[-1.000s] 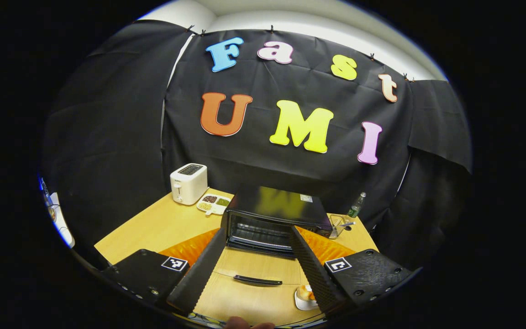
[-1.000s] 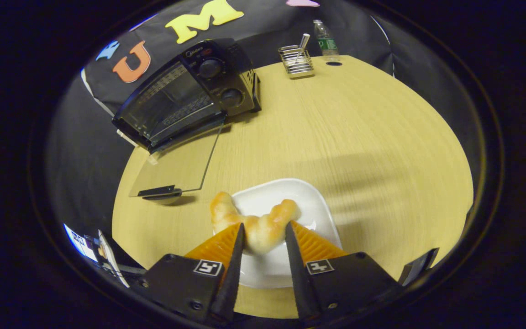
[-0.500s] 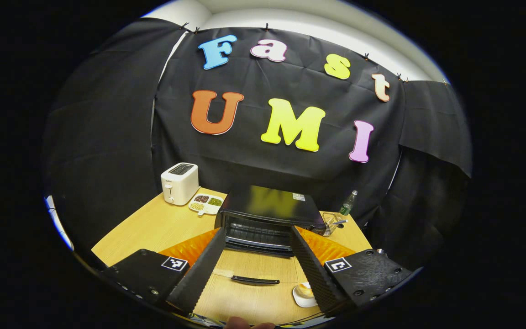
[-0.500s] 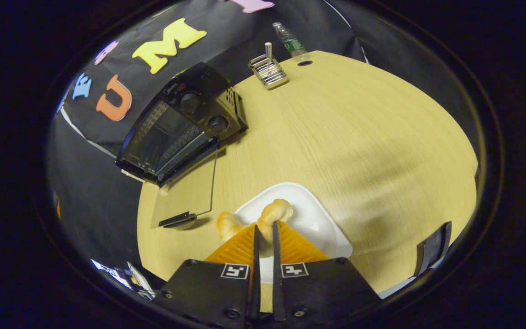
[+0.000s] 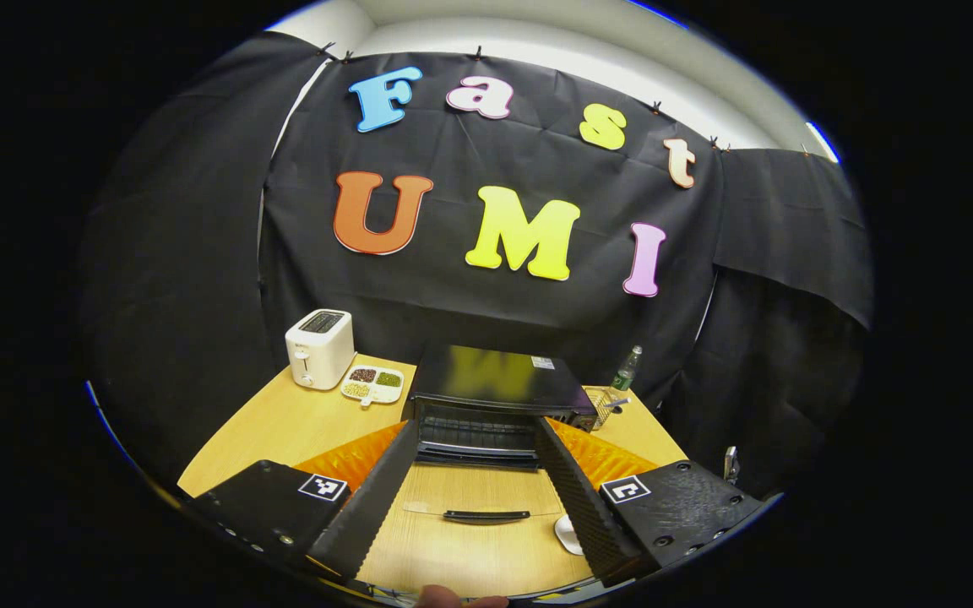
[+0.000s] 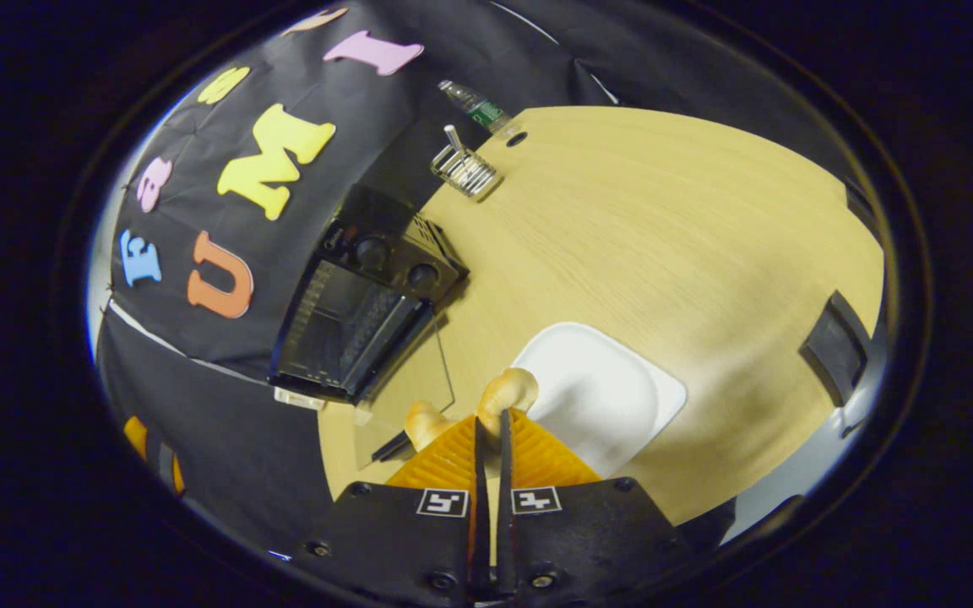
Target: Open the electric oven with the left hand, put the food in, and close the electric oven.
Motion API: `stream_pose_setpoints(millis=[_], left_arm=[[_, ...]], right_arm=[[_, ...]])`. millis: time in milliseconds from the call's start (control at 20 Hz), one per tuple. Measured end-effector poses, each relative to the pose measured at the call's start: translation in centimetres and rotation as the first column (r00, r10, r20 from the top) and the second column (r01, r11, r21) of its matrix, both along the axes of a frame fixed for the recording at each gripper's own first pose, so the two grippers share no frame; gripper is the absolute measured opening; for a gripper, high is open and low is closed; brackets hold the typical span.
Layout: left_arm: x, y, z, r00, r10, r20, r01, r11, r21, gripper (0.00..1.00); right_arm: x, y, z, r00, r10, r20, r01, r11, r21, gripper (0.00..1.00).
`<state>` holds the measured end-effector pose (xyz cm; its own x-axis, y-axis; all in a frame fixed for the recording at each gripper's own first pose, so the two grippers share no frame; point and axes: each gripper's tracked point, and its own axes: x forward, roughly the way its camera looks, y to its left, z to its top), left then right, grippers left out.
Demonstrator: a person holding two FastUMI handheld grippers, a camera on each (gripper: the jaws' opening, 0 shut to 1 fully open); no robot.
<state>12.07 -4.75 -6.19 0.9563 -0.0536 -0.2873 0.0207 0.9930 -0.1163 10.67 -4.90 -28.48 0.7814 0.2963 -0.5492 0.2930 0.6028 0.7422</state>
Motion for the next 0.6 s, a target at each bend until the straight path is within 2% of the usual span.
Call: stream_pose_setpoints(millis=[100,300,600], left_arm=[[-0.7,1.3,0.4,1.000,-0.008,0.005,0.008,1.000,0.009,0.94],[-2.1,4.7,0.3,1.000,0.007,0.001,-0.007,1.000,0.024,0.94],[-5.3,11.0,0.6,0.995,0.096,-0.011,-0.095,0.994,0.057,0.94]], right_arm=[[0.7,1.8,2.3,0.998,-0.023,0.054,0.020,0.999,0.047,0.04],[4.2,5.6,5.3,0.989,-0.093,0.112,0.072,0.982,0.175,0.07],[11.9,10.8,6.0,0.981,-0.098,0.165,0.068,0.982,0.178,0.07]])
